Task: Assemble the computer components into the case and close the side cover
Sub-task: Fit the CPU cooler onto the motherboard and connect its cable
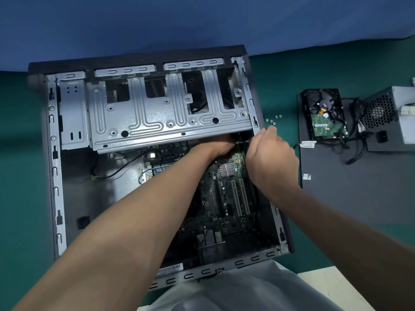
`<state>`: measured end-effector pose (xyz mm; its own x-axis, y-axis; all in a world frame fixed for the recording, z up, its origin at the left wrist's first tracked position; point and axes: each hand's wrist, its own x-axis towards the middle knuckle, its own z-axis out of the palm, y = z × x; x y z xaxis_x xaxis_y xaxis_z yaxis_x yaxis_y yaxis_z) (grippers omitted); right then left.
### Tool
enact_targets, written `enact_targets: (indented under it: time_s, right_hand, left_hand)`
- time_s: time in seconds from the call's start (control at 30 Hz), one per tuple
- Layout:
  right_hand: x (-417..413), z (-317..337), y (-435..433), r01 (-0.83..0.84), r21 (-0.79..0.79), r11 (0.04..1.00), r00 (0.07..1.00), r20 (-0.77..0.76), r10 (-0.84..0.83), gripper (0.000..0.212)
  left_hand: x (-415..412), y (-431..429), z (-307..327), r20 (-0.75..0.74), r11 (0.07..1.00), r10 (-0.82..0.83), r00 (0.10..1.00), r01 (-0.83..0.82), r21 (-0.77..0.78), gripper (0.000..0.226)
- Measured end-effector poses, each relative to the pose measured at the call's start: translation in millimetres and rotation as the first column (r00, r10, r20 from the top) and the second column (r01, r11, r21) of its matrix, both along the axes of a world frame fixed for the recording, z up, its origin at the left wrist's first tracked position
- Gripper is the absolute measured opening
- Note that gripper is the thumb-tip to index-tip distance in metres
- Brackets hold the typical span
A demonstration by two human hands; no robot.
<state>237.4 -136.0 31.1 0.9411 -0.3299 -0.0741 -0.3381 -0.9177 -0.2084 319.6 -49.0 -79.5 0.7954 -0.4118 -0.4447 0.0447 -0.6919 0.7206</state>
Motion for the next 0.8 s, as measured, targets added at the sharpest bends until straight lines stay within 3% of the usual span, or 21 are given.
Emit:
enact_targets:
  time_s: [0.43,0.8]
  right_hand:
    - [1,0,0,0.003,-0.006,1.0,1.0,-0.01,-0.003,0.024]
    - [3,0,0,0.0,-0.01,1.0,1.0,-0.017,0.0,0.024]
  left_hand:
    - [1,2,14,0.014,0.997,-0.071,0.997,0.07,0.036,0.015]
    - [5,0,28,-0.122,0.998,-0.028,0.992,0.034,0.046,0.021]
